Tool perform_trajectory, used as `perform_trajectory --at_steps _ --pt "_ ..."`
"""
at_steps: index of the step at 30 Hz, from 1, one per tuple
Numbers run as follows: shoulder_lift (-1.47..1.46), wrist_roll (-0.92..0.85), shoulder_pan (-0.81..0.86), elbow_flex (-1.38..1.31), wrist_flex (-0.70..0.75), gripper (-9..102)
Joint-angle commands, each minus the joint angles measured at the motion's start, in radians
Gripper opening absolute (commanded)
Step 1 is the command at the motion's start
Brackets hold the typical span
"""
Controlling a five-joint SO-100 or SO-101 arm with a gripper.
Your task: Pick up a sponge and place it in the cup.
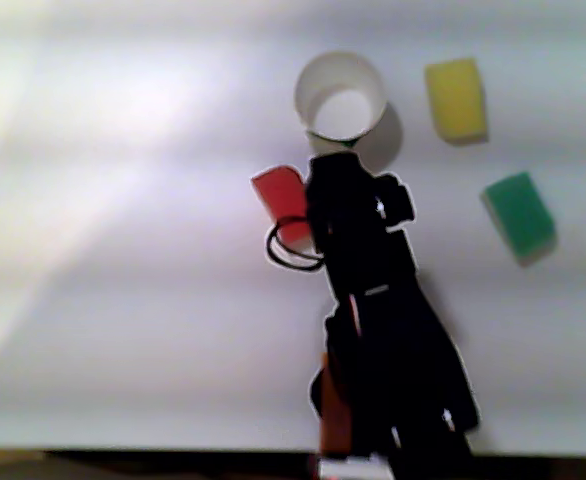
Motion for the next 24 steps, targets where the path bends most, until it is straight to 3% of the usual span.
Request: perform_trajectory --at_steps 1,10,16,20,24 --pt "-0.078 0.058 -0.044 -0.055 -0.032 0" --pt "-0.293 0.063 -0.146 -0.106 -0.152 0" --pt "-0.393 0.057 -0.273 -0.15 -0.123 0" --pt "-0.437 -0.342 -0.31 -0.209 -0.089 0" --pt "-0.453 -0.483 -0.316 -0.233 -0.055 0"
